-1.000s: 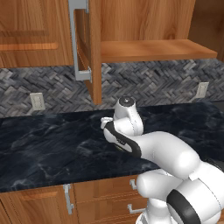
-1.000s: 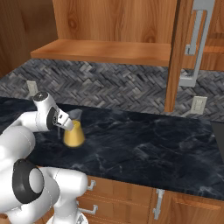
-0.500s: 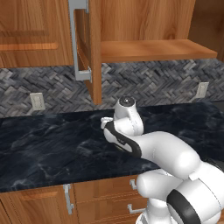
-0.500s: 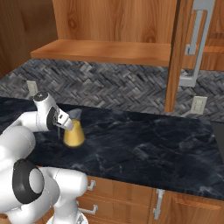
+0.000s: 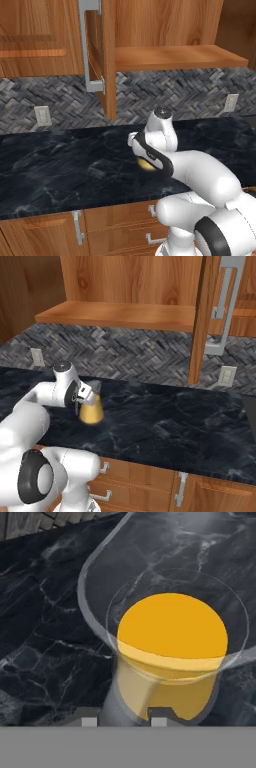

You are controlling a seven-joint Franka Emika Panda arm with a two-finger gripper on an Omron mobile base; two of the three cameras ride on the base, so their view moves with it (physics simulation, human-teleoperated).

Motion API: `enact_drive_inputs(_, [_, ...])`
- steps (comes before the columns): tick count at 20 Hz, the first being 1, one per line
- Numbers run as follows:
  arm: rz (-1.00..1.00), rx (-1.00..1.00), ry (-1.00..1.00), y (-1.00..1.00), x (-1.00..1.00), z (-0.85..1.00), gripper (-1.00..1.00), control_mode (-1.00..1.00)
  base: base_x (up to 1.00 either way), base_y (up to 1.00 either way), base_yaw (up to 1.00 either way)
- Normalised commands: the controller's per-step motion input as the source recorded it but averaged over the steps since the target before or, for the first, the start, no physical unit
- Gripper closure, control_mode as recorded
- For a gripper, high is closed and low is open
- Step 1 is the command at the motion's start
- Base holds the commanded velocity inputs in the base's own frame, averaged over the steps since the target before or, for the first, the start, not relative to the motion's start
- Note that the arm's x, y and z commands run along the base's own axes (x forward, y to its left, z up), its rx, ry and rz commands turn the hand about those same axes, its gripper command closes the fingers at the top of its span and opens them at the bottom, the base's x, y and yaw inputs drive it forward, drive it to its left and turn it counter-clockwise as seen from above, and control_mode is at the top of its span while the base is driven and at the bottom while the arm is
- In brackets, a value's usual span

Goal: There is a tray on the dining counter. Grab the cup, mug, and pitcher and place them on the tray. The pitcher may be placed next to the tray if it cannot fit the tray.

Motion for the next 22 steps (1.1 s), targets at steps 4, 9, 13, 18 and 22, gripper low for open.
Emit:
enact_drive_inputs(4, [0.16,0.02,0.0,-0.43,-0.3,0.0,1.0,-1.0,0.0,0.0,0.0])
enact_drive_inputs(9, [0.08,0.0,0.0,-0.02,-0.08,0.24,1.0,-1.0,0.0,0.0,0.0])
enact_drive_inputs(13, [0.03,-0.02,0.0,0.01,-0.46,0.57,1.0,-1.0,0.0,0.0,0.0])
enact_drive_inputs(18, [0.03,-0.03,0.0,0.0,-0.37,0.39,1.0,-1.0,0.0,0.0,0.0])
enact_drive_inputs(22, [0.05,-0.01,0.0,-0.21,-0.18,0.41,1.0,-1.0,0.0,0.0,0.0])
